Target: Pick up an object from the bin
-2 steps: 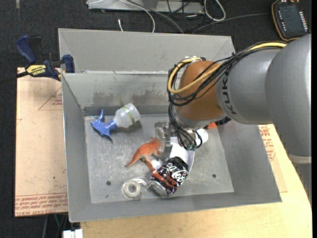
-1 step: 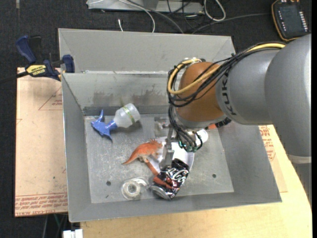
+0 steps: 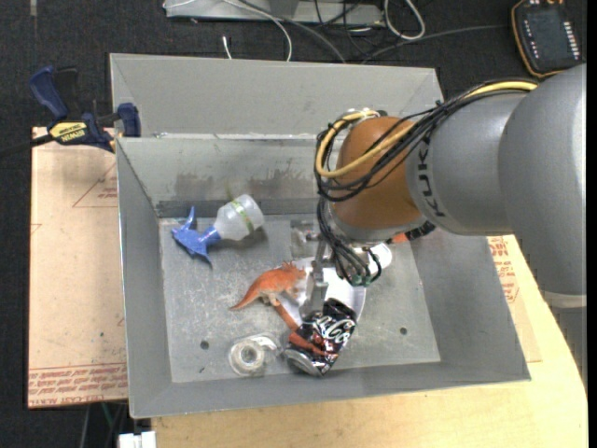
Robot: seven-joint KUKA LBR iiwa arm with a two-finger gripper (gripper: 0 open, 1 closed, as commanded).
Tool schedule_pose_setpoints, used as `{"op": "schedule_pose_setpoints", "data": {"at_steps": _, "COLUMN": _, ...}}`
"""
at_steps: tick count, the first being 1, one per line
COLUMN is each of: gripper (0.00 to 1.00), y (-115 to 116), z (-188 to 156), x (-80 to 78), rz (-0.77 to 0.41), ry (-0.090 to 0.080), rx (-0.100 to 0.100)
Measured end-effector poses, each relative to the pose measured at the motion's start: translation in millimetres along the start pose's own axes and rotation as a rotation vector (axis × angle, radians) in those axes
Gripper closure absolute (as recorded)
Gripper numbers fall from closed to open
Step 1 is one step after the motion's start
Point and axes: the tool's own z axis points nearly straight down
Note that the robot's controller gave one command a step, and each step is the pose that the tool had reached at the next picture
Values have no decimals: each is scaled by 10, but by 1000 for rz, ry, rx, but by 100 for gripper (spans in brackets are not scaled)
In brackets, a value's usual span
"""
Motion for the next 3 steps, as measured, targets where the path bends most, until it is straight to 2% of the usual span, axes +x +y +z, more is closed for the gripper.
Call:
{"op": "schedule_pose_setpoints", "data": {"at_steps": 1, "gripper": 0, "y": -1, "z": 0, "x": 0, "rz": 1, "ry": 0, "rx": 0}}
{"op": "schedule_pose_setpoints", "data": {"at_steps": 2, "gripper": 0, "y": -101, "z": 64, "x": 250, "rz": -266, "ry": -20, "rx": -3}}
{"op": "schedule_pose_setpoints", "data": {"at_steps": 3, "gripper": 0, "y": -33, "z": 111, "x": 49, "rz": 10, "ry": -8, "rx": -3}}
